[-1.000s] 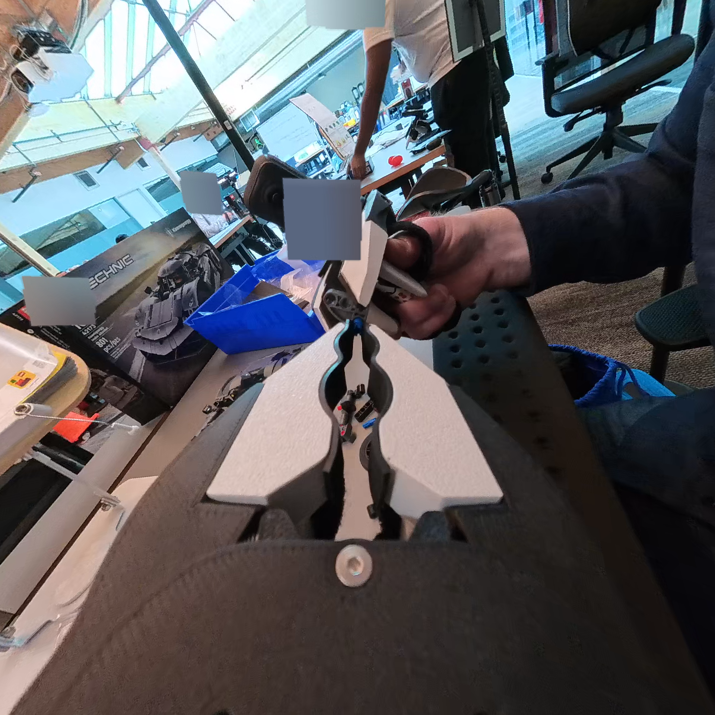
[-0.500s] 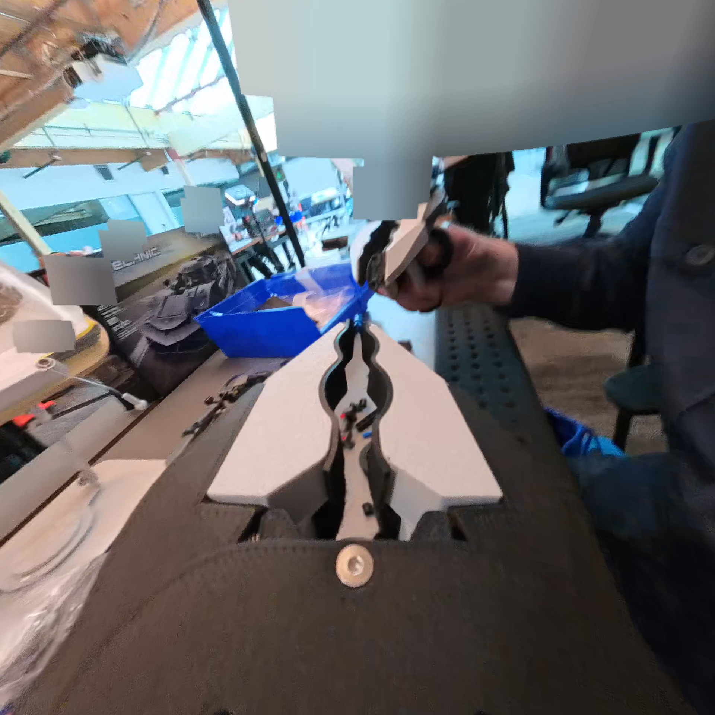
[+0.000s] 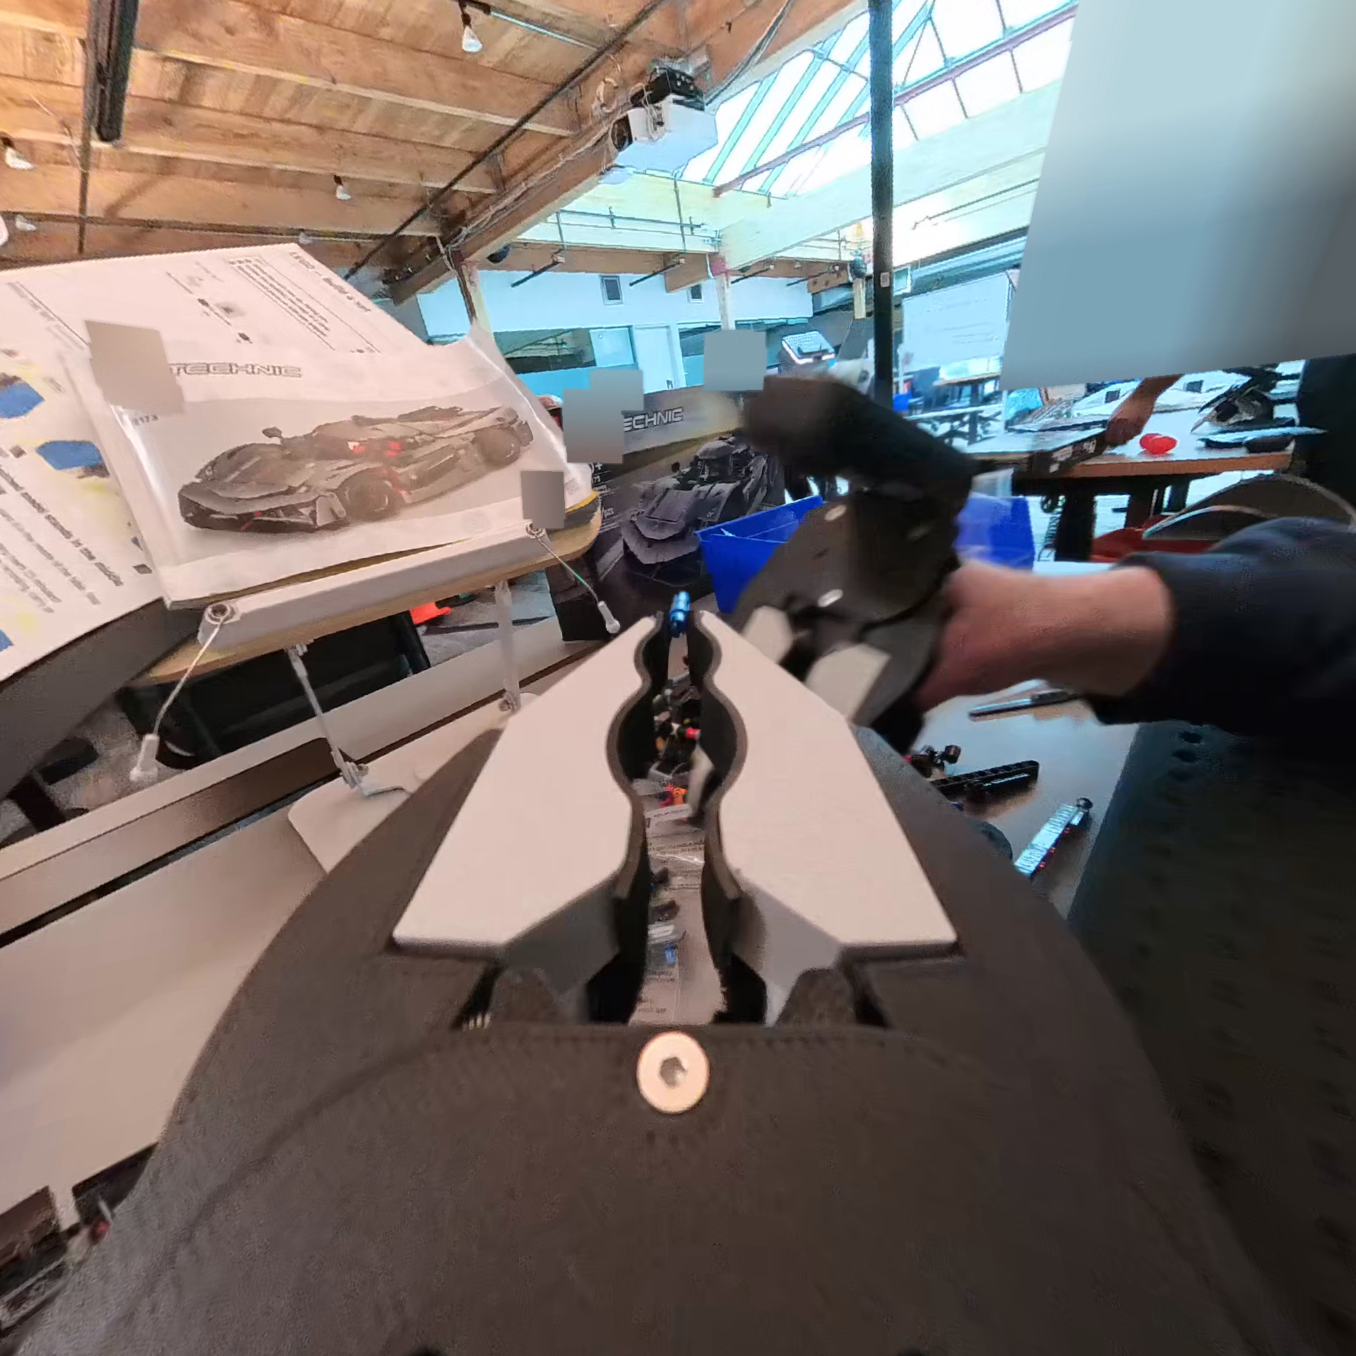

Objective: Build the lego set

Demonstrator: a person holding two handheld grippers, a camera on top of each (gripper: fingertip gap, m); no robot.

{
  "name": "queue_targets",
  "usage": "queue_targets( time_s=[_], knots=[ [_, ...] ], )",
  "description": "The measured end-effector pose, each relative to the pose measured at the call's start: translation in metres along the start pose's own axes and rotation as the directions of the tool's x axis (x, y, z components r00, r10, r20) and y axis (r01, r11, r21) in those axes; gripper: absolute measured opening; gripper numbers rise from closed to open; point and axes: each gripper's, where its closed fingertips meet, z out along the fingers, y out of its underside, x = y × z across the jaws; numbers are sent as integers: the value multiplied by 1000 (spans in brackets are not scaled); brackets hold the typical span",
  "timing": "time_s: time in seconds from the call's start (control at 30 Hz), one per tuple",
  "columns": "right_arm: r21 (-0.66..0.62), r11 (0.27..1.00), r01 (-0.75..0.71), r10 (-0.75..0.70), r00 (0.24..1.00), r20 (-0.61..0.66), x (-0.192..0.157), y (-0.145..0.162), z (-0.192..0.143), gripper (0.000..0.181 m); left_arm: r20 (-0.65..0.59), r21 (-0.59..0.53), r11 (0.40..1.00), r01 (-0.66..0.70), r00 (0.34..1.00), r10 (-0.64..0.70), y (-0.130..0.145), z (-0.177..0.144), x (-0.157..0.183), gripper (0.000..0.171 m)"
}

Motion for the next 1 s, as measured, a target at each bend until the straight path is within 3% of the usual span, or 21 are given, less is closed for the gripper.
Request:
queue_targets(
  time_s=[0.07,0.17,0.27,0.33,0.4,0.53,0.67,0.93,1.0],
  knots=[
    [-61,998,11,-13,1000,-28,9,-2,15,40,1,-12,1000,8,1000,-8,3,1,-2,2],
    [13,998,54,-52,992,-111,17,-13,-2,31,1,-56,998,30,1000,-30,14,3,-3,2],
    [142,989,28,-24,999,-32,10,-25,-29,23,-21,-63,996,58,998,-60,16,6,0,1],
    [269,963,38,-44,999,17,-6,-44,-55,27,-64,-78,991,105,992,-110,20,10,6,2],
    [335,932,139,-132,990,-43,-19,-60,-73,33,-127,-87,982,166,976,-176,22,12,13,2],
    [286,864,414,-349,902,-253,-32,-76,-80,27,-262,-104,951,291,914,-309,22,14,29,3],
    [198,827,527,-450,830,-331,-37,-76,-78,11,-282,-124,936,330,892,-352,24,15,30,3],
    [105,803,586,-521,777,-355,-39,-66,-79,4,-343,-170,908,383,841,-419,28,15,39,3],
    [108,834,541,-483,810,-333,-37,-61,-77,2,-311,-188,933,307,883,-353,33,16,38,4]
  ],
)
